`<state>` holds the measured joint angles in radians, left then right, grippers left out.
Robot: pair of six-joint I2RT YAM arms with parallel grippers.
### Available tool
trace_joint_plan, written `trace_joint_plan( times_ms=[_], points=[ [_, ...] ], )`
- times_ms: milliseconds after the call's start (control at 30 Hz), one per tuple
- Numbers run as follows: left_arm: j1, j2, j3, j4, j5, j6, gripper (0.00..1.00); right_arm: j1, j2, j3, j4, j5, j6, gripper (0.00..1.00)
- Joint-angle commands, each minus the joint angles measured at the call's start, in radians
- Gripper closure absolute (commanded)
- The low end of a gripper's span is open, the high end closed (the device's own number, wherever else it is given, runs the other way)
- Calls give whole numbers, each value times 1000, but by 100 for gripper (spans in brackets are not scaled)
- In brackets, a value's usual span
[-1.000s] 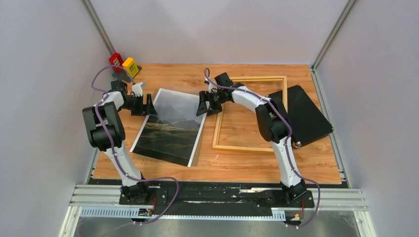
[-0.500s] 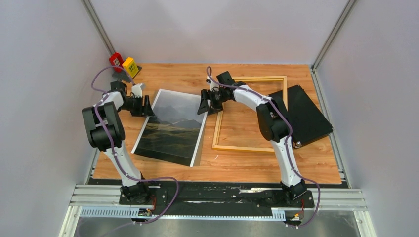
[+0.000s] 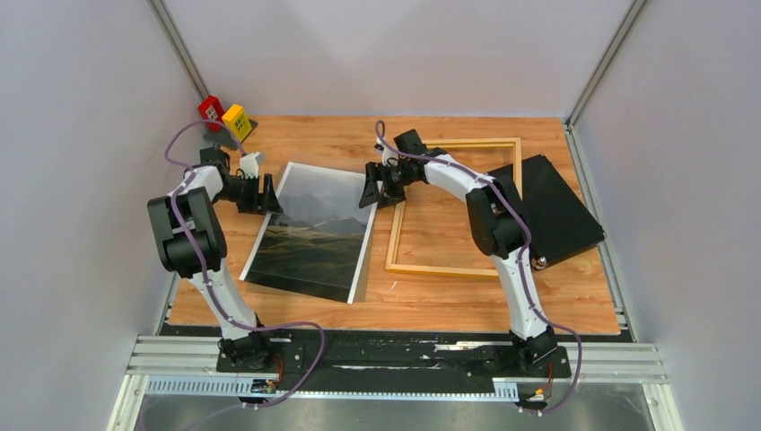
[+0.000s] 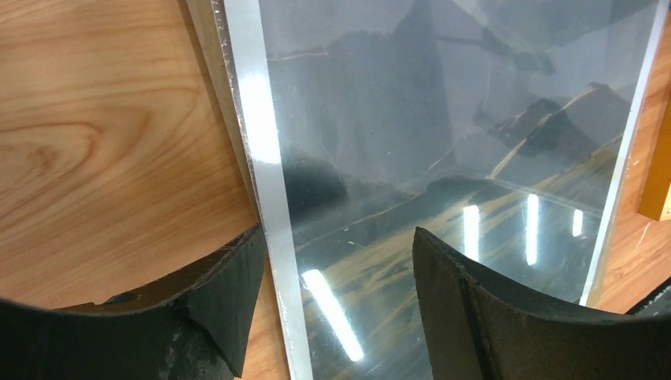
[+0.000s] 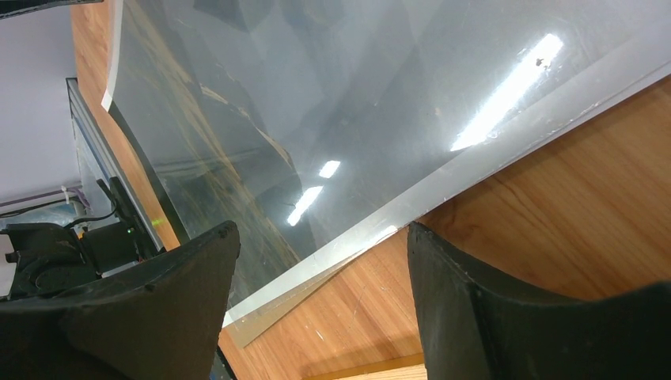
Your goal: Put the photo into the frame
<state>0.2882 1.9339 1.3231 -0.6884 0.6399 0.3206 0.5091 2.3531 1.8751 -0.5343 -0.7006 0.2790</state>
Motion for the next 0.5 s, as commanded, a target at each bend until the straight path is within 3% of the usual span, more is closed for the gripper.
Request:
trace_joint_plan(
  times_ms=[0, 467],
  points=[
    [-6, -80, 39, -47, 83, 27, 24, 8, 20, 24, 39, -33, -4, 25],
    [-7, -78, 60, -135, 223, 86, 25, 8, 27, 29, 40, -43, -8, 25]
  ],
)
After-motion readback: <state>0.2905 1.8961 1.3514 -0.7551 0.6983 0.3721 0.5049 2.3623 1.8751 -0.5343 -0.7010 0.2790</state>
